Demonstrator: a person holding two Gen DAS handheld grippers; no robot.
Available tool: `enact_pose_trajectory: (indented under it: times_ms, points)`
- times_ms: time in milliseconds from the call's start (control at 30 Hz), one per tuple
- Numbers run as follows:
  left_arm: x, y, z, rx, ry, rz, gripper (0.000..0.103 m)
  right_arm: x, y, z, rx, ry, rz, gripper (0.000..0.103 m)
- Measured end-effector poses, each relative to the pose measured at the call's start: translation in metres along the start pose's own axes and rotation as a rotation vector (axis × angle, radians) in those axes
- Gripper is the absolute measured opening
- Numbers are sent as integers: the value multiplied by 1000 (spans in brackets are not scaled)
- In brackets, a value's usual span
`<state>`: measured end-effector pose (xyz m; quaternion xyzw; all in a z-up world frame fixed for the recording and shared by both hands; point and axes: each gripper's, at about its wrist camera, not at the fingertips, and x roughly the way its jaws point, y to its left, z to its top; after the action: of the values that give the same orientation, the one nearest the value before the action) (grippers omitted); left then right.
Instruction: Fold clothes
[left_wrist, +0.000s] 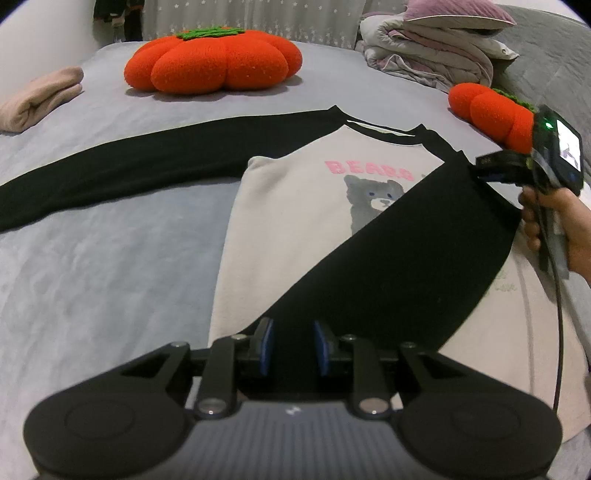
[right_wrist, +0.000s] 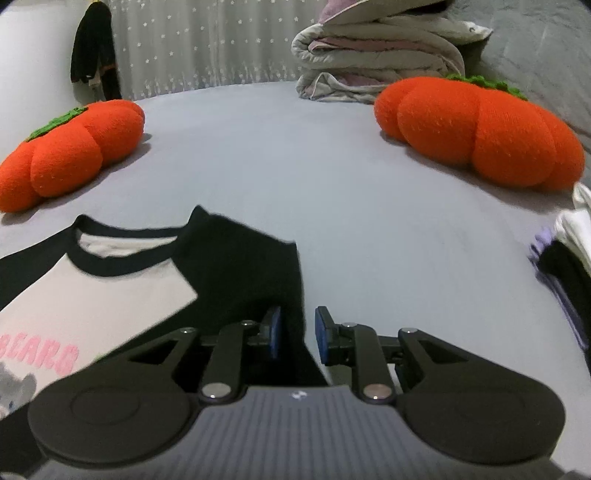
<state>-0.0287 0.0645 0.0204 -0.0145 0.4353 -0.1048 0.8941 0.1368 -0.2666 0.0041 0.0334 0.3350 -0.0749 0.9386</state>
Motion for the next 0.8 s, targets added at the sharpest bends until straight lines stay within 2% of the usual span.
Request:
enact_pose_trajectory:
  times_ms: [267,400,467,567,633,800]
  points:
    - [0,2,1,-5,5,-11,25,20,-4,15,31,6,-11,26]
    - [-3,6,2,-25,-2,-30,25,2,-8,12,93,-41,8,26]
    - [-4,8,3,-34,-5,-39,25,-17,-5,8,101,-70,47,26]
    - [-2,9,4,-48,2,-45,25,-35,7,-8,47,-43,106,26]
    - [1,8,3,-47,5,-38,25,-38,13,-23,-1,5,101,26]
    - [2,3,0,-18,-4,-10,25,-62,12,-50,-80,-27,75,26]
